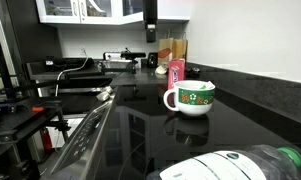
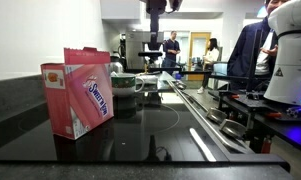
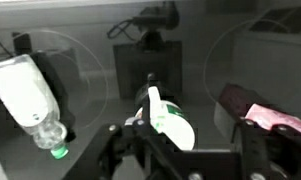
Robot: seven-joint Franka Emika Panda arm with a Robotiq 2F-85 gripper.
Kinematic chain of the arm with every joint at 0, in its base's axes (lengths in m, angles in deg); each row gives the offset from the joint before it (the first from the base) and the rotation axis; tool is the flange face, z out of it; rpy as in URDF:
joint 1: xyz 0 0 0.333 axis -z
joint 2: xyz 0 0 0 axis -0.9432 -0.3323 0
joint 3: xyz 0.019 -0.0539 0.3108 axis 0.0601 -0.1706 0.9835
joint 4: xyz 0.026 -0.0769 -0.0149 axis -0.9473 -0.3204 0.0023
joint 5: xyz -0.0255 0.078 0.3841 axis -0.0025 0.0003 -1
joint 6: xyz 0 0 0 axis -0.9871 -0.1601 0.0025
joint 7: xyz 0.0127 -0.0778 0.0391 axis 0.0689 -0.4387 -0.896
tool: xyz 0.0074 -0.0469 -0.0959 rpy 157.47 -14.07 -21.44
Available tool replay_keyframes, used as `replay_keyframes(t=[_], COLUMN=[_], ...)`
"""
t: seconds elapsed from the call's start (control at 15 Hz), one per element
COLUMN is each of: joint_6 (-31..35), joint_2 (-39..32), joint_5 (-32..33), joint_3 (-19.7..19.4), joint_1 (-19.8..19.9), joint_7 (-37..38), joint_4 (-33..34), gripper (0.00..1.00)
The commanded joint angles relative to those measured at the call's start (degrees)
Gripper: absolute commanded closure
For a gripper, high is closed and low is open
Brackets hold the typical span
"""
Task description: Remove the marker from the mug
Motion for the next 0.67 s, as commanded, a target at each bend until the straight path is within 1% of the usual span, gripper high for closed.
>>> replay_keyframes(t=[0.0,0.07,0.13,0.27,0.47,0.6], joint_6=[0.90,0.76,0.65,-0.17,-0.91,-1.16], joint_2=[-10.09,-12.82,-15.60,-20.24,-26.31,-29.30], joint_5=[-1.74,-1.99,-2.05,-3.10,-4.64,-5.16], joint_3=[0.76,0.97,1.12,1.56,1.79,1.88], joint_1=[1.31,1.55,1.65,2.10,2.57,2.71], joint_7=[0.61,0.45,0.88,1.11,2.69,3.92], joint_4=[9.75,12.40,14.98,19.54,25.20,27.77], gripper=[0.34,0.35,0.38,0.39,0.36,0.34])
